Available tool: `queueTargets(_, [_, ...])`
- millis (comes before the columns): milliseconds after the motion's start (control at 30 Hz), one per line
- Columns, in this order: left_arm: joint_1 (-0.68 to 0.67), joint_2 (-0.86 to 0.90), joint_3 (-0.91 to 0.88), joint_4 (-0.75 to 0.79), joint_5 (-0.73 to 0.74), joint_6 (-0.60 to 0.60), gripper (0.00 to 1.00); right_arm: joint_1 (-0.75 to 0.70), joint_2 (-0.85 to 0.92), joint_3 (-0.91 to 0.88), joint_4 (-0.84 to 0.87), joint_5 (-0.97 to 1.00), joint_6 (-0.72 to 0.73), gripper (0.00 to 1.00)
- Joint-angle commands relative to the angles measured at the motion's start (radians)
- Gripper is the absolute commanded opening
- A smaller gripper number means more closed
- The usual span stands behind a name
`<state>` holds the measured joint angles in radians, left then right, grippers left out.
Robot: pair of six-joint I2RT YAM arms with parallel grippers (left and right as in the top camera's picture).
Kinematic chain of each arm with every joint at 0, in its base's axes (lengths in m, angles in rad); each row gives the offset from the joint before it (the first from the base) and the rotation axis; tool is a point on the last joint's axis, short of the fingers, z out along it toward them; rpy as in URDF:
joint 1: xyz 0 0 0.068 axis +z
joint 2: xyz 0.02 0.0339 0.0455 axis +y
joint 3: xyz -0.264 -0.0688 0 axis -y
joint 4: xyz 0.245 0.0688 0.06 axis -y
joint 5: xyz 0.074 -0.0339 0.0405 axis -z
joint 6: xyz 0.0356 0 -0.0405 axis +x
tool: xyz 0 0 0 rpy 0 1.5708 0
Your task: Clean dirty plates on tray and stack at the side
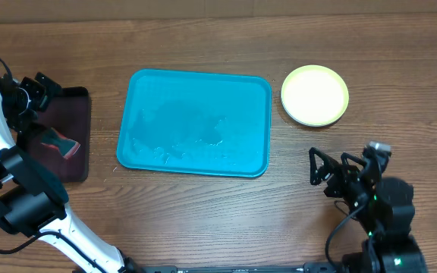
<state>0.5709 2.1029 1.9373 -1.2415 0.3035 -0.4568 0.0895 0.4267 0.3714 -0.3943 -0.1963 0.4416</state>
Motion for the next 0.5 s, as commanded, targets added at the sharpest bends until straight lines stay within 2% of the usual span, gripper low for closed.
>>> queueTargets(0, [-0.003, -0.016, 0.015, 0.000, 0.000, 0.015, 1.00, -0.034, -0.096, -0.073, 0.032, -0.023, 0.001, 1.00])
queueTargets(467, [-0.003, -0.016, 0.015, 0.000, 0.000, 0.015, 1.00, -0.063, -0.374, -0.222, 0.056, -0.015, 0.001, 1.00])
